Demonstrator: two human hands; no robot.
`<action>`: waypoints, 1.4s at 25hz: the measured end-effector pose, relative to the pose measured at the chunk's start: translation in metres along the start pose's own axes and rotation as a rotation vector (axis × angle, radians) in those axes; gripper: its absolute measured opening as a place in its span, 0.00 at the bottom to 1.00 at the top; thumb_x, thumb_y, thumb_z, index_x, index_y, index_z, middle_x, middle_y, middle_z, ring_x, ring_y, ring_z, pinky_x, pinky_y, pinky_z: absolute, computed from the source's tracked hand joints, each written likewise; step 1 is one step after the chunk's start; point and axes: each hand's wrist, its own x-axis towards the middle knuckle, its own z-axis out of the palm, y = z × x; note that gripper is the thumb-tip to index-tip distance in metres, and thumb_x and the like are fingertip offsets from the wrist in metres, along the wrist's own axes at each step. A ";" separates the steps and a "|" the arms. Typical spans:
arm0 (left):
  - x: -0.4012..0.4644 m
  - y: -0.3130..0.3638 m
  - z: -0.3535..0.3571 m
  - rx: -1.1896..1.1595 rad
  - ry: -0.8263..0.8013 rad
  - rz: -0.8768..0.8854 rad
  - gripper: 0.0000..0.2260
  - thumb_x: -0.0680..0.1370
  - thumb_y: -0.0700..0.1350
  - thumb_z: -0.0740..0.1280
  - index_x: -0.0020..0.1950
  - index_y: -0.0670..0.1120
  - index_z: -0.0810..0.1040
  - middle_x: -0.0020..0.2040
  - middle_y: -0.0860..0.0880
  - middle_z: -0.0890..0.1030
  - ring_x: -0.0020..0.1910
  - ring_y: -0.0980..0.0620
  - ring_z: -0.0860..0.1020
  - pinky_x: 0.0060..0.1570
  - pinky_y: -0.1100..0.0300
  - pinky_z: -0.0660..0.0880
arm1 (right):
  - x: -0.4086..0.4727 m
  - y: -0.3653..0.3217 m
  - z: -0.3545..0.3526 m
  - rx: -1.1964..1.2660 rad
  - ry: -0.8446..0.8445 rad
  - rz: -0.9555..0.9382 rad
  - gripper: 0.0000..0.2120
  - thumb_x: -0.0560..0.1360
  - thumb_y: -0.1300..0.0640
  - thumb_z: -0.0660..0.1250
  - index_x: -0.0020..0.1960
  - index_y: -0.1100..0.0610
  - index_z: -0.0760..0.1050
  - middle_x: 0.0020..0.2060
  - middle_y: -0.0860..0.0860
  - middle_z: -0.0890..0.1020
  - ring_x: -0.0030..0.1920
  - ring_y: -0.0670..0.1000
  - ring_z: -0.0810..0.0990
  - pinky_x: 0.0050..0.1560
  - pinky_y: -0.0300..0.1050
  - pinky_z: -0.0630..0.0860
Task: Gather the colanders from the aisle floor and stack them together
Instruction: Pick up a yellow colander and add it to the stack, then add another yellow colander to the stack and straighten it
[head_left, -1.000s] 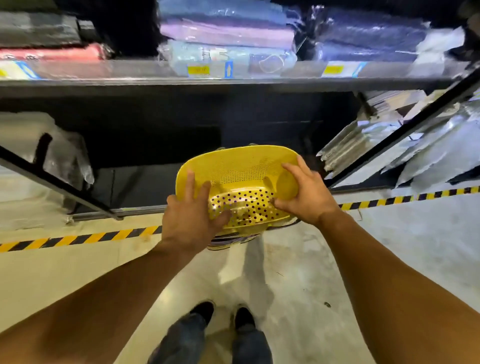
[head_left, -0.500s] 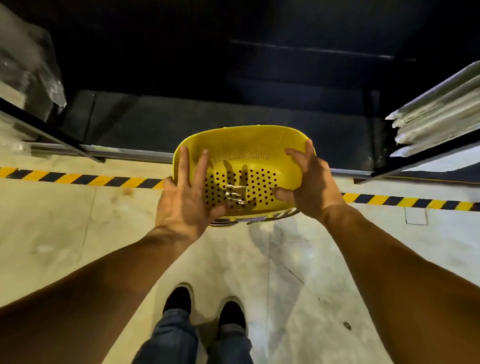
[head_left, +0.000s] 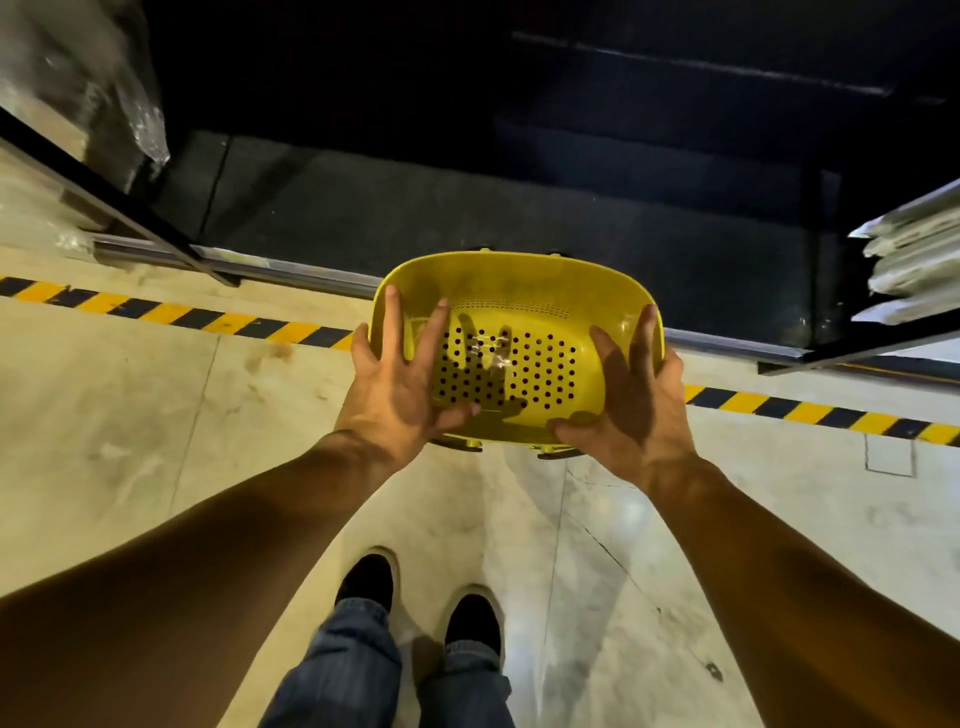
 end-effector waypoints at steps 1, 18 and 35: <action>-0.002 0.001 0.001 0.067 -0.024 -0.005 0.49 0.70 0.71 0.65 0.78 0.62 0.33 0.79 0.45 0.30 0.77 0.28 0.47 0.69 0.39 0.65 | -0.005 0.002 -0.002 0.025 -0.008 0.008 0.53 0.60 0.26 0.68 0.77 0.43 0.51 0.79 0.51 0.36 0.74 0.65 0.52 0.65 0.61 0.69; -0.191 0.008 -0.375 0.075 0.281 -0.011 0.36 0.71 0.69 0.62 0.76 0.59 0.60 0.79 0.46 0.61 0.73 0.38 0.65 0.64 0.39 0.68 | -0.128 -0.242 -0.414 0.065 0.033 -0.469 0.33 0.72 0.38 0.66 0.73 0.49 0.67 0.69 0.53 0.71 0.69 0.57 0.68 0.66 0.54 0.68; -0.478 -0.341 -0.627 0.066 0.636 -0.572 0.34 0.74 0.65 0.62 0.78 0.60 0.57 0.78 0.47 0.62 0.72 0.40 0.67 0.63 0.42 0.72 | -0.234 -0.749 -0.472 -0.076 -0.032 -1.143 0.35 0.71 0.35 0.64 0.73 0.51 0.66 0.70 0.54 0.70 0.68 0.56 0.69 0.65 0.56 0.70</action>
